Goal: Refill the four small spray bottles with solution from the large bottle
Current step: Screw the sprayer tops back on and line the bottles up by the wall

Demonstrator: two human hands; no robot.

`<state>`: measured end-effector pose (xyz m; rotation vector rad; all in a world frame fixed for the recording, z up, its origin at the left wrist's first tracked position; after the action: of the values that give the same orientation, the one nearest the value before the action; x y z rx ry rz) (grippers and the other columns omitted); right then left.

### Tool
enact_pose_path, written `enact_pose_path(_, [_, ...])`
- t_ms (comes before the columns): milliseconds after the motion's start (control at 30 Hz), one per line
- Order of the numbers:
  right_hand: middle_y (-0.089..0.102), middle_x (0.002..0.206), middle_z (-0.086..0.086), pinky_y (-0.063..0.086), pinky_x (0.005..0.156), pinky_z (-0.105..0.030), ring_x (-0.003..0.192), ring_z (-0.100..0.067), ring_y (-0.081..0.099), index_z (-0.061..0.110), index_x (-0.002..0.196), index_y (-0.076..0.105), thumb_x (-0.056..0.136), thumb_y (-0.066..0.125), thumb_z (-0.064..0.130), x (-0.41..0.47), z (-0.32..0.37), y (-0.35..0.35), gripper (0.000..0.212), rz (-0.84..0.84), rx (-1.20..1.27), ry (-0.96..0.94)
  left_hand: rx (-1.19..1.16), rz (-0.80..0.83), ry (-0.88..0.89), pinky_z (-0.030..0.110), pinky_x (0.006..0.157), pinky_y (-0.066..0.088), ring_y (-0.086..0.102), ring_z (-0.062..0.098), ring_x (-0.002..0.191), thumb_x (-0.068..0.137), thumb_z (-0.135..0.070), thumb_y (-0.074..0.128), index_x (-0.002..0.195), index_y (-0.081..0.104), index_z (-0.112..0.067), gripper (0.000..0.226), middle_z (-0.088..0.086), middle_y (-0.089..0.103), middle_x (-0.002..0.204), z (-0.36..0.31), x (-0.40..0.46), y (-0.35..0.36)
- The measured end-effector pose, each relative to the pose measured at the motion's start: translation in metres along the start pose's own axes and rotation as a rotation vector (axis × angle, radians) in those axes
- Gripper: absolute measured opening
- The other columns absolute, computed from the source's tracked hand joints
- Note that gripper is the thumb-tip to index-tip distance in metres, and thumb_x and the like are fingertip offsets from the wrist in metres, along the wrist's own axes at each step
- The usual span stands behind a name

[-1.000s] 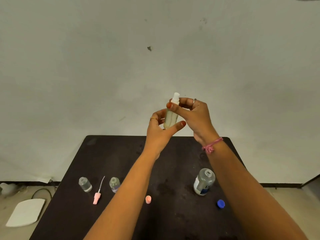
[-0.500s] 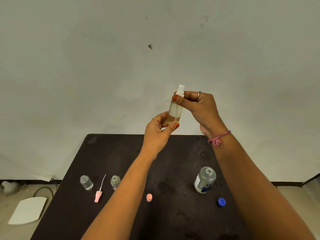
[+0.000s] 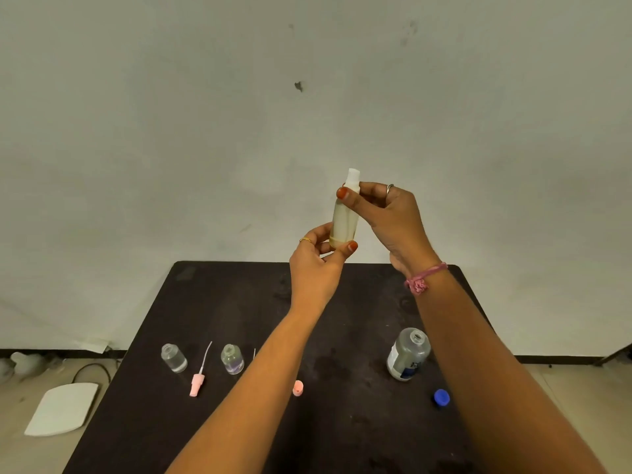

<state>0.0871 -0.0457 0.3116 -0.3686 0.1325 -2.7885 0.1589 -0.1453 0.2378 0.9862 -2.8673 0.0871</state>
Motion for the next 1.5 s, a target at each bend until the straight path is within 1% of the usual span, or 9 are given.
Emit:
enact_pose_path(100, [0.067,0.109,0.01,0.05,0.078,-0.015,0.095,-0.004,0.065,0.023,0.116,0.061,0.072,0.078,0.037,0.001,-0.008,0.003,0.049,0.119,-0.047,0.035,-0.023,-0.002,-0.01,0.003,0.071,0.047,0.063,0.008,0.098,0.08,-0.022,0.075,0.125,0.055,-0.017,0.049,-0.006,0.062,0.116,0.005,0.005,-0.006])
enact_pose_path(200, [0.064,0.111,0.01,0.053,0.083,-0.026,0.096,-0.012,0.066,0.025,0.118,0.056,0.067,0.082,0.038,0.002,-0.026,0.008,0.059,0.144,-0.125,0.069,-0.025,0.0,-0.007,0.007,0.076,0.05,0.065,0.008,0.097,0.08,-0.021,0.076,0.122,0.057,-0.019,0.046,-0.005,0.065,0.115,0.013,0.012,-0.01])
enact_pose_path(300, [0.065,0.104,0.007,0.053,0.078,-0.024,0.092,-0.012,0.065,0.023,0.112,0.057,0.067,0.083,0.038,0.004,-0.044,0.013,0.054,0.104,-0.15,0.109,-0.035,0.001,-0.017,0.02,0.087,0.054,0.066,0.009,0.099,0.08,-0.017,0.076,0.124,0.058,-0.016,0.048,-0.003,0.066,0.116,0.023,0.02,-0.013])
enact_pose_path(800, [0.069,0.094,0.006,0.051,0.064,-0.009,0.079,-0.006,0.067,0.023,0.104,0.06,0.07,0.082,0.034,0.048,-0.121,0.073,0.041,0.046,-0.207,0.102,0.051,0.067,-0.136,0.037,0.09,0.055,0.069,0.01,0.093,0.082,-0.008,0.073,0.128,0.054,-0.019,0.051,-0.003,0.07,0.106,0.095,0.086,-0.037])
enact_pose_path(867, [0.067,0.094,0.006,0.048,0.061,-0.006,0.079,-0.004,0.065,0.022,0.103,0.06,0.072,0.081,0.033,0.059,-0.139,0.083,0.04,0.042,-0.22,0.112,0.107,0.091,-0.17,0.036,0.092,0.054,0.068,0.009,0.096,0.081,-0.008,0.074,0.132,0.051,-0.021,0.057,-0.002,0.07,0.108,0.11,0.097,-0.044])
enact_pose_path(933, [0.066,0.093,0.007,0.046,0.06,-0.003,0.077,-0.001,0.063,0.021,0.103,0.06,0.072,0.08,0.033,0.07,-0.16,0.091,0.039,0.033,-0.24,0.136,0.144,0.076,-0.197,0.027,0.09,0.054,0.064,0.007,0.101,0.082,-0.007,0.073,0.133,0.05,-0.021,0.058,-0.003,0.064,0.122,0.122,0.106,-0.054])
enact_pose_path(1067, [0.066,0.091,0.007,0.049,0.064,-0.009,0.076,0.0,0.063,0.018,0.103,0.062,0.071,0.081,0.031,0.09,-0.21,0.107,0.039,0.004,-0.269,0.214,0.192,0.021,-0.254,0.009,0.074,0.048,0.061,0.002,0.096,0.085,-0.009,0.07,0.134,0.051,-0.018,0.053,-0.006,0.056,0.13,0.148,0.121,-0.078])
enact_pose_path(1367, [0.067,0.094,0.004,0.054,0.081,-0.024,0.083,-0.008,0.066,0.015,0.105,0.063,0.071,0.081,0.025,0.118,-0.31,0.14,0.039,0.007,-0.271,0.351,0.197,0.0,-0.391,0.01,0.072,0.048,0.059,-0.004,0.093,0.088,-0.011,0.065,0.13,0.053,-0.02,0.044,-0.008,0.061,0.12,0.201,0.137,-0.103])
enact_pose_path(1500, [0.069,0.104,-0.003,0.053,0.084,-0.023,0.091,-0.012,0.067,0.01,0.111,0.063,0.073,0.08,0.019,0.123,-0.338,0.15,0.042,0.004,-0.26,0.391,0.188,0.003,-0.426,0.011,0.075,0.046,0.059,0.0,0.098,0.089,-0.011,0.065,0.128,0.055,-0.021,0.041,-0.009,0.062,0.118,0.215,0.14,-0.106])
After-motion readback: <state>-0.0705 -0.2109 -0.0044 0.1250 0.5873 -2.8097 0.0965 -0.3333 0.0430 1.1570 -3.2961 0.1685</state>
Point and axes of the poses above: each hand's wrist, its own x-axis towards the middle knuckle, its own y-axis out of the palm, z = x × y, the point moved 5 cm from there along x, towards the middle knuckle
